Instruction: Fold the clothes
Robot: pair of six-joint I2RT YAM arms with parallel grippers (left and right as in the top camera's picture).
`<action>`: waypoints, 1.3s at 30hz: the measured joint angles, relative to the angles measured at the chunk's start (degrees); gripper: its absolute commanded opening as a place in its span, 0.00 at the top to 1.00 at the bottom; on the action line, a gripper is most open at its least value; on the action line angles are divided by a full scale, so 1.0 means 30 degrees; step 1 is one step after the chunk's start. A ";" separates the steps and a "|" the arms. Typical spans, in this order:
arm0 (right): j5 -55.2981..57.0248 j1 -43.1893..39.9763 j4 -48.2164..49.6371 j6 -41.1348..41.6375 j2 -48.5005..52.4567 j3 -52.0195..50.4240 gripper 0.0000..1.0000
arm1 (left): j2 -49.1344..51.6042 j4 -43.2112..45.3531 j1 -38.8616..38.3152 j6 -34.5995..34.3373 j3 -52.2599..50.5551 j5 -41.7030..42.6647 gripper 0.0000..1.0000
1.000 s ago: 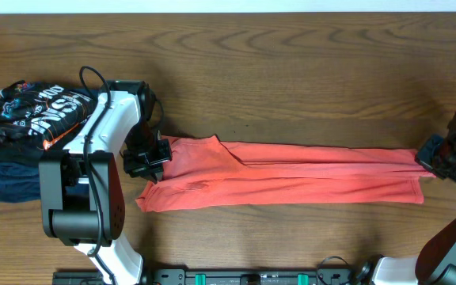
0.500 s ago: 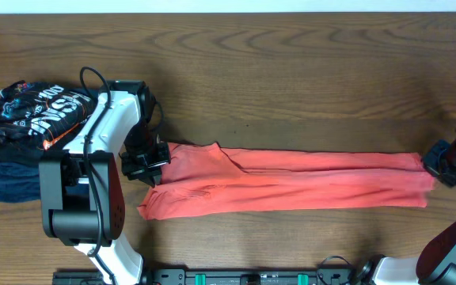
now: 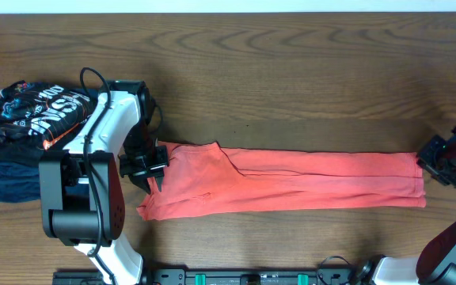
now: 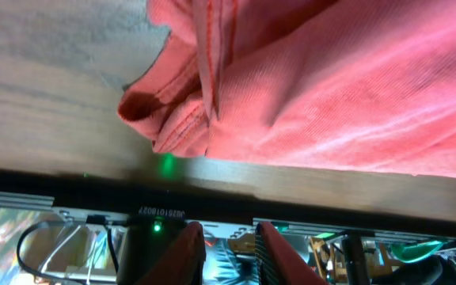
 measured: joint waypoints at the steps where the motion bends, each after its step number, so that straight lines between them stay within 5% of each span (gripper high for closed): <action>1: -0.0357 0.0000 0.0015 -0.0058 0.0000 -0.0029 0.69 | 0.0000 0.0219 0.0000 0.0000 0.0000 0.0007 0.76; 14: -0.1661 0.0015 0.4029 -0.0117 -0.0022 -0.4175 0.66 | -0.2674 0.5595 -0.0248 -0.0007 0.0087 0.3395 0.75; 19: -0.1719 0.0015 0.4889 -0.0117 -0.0022 -0.5340 0.65 | -0.2783 0.7766 -0.1719 -0.0087 0.0073 0.4116 0.61; 26: -0.1778 0.0015 0.5056 -0.0117 -0.0022 -0.5384 0.64 | -0.2783 1.1519 -0.4197 -0.1792 -0.0175 0.3949 0.51; 39: -0.1770 0.0015 0.5100 -0.0117 -0.0022 -0.5384 0.63 | 0.0255 1.3777 -0.5559 -0.5238 -0.0226 0.1996 0.51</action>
